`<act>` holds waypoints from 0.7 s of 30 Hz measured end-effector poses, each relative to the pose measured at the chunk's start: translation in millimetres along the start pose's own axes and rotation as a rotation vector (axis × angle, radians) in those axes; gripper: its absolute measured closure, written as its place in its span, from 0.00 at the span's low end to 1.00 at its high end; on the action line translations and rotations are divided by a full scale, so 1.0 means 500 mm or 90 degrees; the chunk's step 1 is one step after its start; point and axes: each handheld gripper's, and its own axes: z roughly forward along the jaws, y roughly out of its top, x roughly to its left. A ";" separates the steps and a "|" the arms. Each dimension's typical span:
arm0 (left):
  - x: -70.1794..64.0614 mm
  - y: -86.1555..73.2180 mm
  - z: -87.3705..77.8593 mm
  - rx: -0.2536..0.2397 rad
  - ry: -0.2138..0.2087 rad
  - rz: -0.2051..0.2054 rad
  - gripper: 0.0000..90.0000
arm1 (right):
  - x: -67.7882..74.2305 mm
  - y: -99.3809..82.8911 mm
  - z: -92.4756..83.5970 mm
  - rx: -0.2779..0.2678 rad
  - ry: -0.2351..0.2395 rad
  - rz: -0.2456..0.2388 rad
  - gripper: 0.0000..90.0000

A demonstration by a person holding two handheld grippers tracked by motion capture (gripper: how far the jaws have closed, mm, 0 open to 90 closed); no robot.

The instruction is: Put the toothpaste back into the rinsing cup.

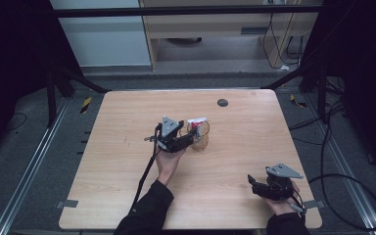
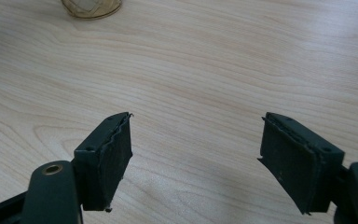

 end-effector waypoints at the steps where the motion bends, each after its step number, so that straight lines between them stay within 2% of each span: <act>1: 0.003 -0.002 -0.013 0.005 0.001 0.007 0.40 | 0.000 0.000 -0.001 0.000 0.000 -0.001 0.27; 3: 0.007 -0.006 -0.031 0.012 -0.004 0.014 0.36 | 0.000 0.000 -0.002 0.000 -0.001 -0.005 0.27; 5: 0.011 -0.012 -0.053 0.019 0.007 0.033 0.33 | -0.002 -0.001 -0.003 0.000 -0.006 -0.003 0.26; 6: 0.011 -0.012 -0.053 0.019 0.007 0.033 0.33 | -0.002 -0.001 -0.003 0.000 -0.006 -0.003 0.26; 7: 0.016 -0.017 -0.077 0.025 0.023 0.063 0.32 | -0.005 -0.003 -0.005 0.001 -0.009 -0.003 0.26; 8: 0.019 -0.019 -0.087 0.030 0.028 0.070 0.31 | -0.005 -0.003 -0.005 0.000 -0.011 0.002 0.25; 12: 0.031 -0.027 -0.115 0.039 0.032 0.075 0.29 | -0.009 -0.005 -0.007 -0.001 -0.016 0.004 0.25; 14: 0.047 -0.039 -0.142 0.064 0.037 0.083 0.29 | -0.009 -0.005 -0.008 -0.001 -0.019 0.005 0.24; 21: 0.085 -0.068 -0.205 0.076 0.048 0.092 0.28 | -0.008 -0.006 -0.008 0.001 -0.025 0.007 0.23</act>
